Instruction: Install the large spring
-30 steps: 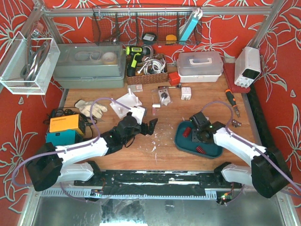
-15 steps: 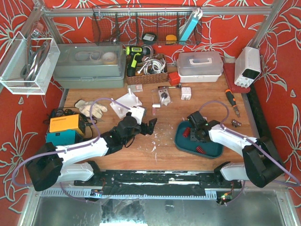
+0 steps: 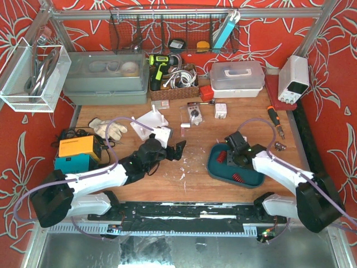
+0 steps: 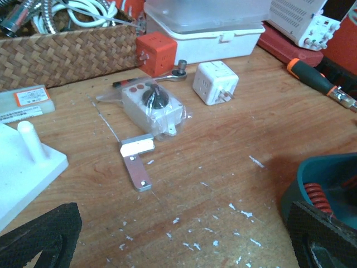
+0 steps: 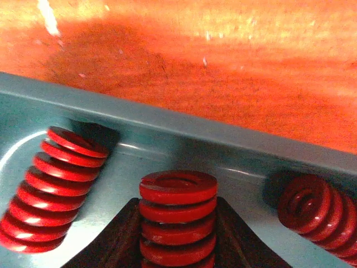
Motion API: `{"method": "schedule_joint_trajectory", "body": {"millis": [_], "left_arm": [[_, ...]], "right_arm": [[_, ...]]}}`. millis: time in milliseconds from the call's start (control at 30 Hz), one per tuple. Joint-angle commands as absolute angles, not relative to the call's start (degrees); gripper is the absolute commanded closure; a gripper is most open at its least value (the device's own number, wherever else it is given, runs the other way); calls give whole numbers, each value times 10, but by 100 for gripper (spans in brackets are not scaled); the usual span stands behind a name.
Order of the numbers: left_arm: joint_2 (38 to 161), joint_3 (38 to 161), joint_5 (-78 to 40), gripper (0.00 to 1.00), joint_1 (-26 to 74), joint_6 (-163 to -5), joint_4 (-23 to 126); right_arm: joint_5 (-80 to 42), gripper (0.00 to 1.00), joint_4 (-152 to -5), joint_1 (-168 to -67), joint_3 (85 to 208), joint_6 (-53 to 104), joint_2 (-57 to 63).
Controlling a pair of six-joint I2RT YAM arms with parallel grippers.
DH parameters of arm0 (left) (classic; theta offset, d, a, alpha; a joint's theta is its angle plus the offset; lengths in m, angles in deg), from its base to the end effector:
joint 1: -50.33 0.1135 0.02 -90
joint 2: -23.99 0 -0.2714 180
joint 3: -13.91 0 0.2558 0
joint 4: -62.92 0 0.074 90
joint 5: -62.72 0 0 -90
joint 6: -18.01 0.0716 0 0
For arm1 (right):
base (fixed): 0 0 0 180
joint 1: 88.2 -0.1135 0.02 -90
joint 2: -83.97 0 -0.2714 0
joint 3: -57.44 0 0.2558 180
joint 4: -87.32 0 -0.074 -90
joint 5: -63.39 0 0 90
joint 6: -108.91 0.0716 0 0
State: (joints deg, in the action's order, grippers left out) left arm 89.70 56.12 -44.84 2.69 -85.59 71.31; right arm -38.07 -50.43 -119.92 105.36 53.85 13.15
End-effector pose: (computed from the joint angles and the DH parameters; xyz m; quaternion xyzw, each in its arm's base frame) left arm 0.2048 -0.1926 0.2218 0.1409 0.7774 -0.2018 0.5788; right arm 0.2006 0.1073 0.1395 0.0488 0.9707 0.0362 0.2324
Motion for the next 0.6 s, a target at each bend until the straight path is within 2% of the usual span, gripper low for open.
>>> {"method": "schedule_joint_trajectory", "body": {"millis": [0,300,400,567], "left_arm": [[899,555,-421,2,25,-867,743],[906,560,-343,14,25,-906,758],[912,561,-308,21,27,-933,764],[927,561,-209,25,56,-988,782]], "right_arm": [[-394,85,-488,-1196,1050,514,190],[-388,92,-481,-1223,1076,458,337],[-405,95,-541,-1276,1071,432,370],[-415,97,-640,-1348,1065,376,367]]}}
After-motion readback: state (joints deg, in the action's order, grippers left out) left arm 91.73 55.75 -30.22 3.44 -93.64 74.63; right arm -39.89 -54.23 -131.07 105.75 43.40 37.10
